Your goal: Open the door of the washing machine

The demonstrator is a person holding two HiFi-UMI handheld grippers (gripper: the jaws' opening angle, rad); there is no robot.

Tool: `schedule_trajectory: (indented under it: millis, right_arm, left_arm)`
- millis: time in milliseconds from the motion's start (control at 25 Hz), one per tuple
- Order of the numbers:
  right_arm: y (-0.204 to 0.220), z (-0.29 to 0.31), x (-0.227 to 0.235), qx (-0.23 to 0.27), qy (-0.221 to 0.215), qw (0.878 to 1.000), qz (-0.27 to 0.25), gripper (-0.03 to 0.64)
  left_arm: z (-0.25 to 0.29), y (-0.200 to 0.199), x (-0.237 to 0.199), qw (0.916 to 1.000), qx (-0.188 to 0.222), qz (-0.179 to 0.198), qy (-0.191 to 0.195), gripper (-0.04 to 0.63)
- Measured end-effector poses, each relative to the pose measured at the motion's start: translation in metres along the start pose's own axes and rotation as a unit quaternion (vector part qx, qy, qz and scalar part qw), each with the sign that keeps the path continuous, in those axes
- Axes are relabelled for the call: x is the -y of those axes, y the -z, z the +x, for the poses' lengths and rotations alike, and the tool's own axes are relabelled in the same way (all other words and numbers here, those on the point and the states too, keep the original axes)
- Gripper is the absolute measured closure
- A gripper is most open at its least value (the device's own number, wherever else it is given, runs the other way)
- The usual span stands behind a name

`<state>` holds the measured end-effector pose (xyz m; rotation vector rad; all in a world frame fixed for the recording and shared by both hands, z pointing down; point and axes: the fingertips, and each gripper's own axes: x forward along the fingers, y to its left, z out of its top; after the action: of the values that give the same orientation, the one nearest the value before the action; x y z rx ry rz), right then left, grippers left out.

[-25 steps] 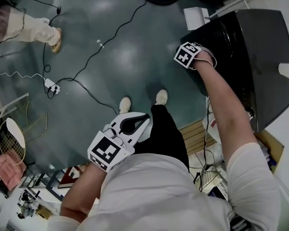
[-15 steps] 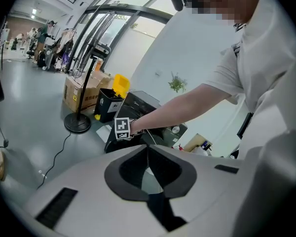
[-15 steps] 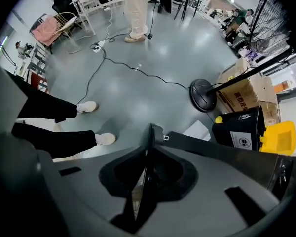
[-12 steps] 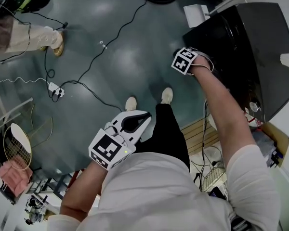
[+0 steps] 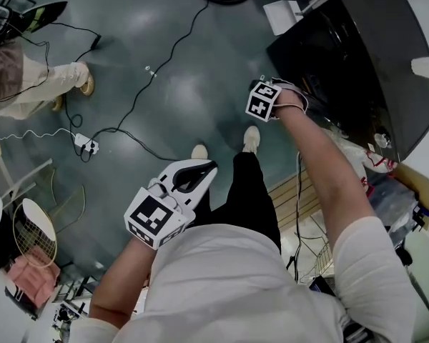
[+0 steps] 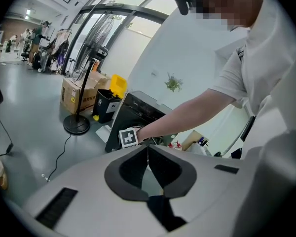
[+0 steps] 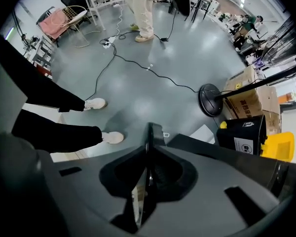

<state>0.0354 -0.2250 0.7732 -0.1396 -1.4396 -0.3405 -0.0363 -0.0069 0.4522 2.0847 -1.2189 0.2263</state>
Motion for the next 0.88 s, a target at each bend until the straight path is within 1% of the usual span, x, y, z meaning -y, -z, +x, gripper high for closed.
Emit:
schedule_trajectory:
  millis: [320, 680, 880]
  right_arm:
    - [-0.007, -0.007, -0.044, -0.012, 0.011, 0.999, -0.034, 0.557]
    - [-0.003, -0.011, -0.104, -0.024, -0.002, 0.999, -0.045, 0.558]
    - [0.001, -0.013, -0.139, -0.036, -0.005, 0.998, -0.060, 0.558]
  left_arm:
    - [-0.026, 0.008, -0.008, 0.9996, -0.005, 0.022, 0.015, 0.575]
    - [-0.040, 0.020, -0.001, 0.9980, -0.011, 0.043, 0.046, 0.575]
    - [-0.049, 0.027, 0.004, 0.9965, -0.016, 0.055, 0.060, 0.575]
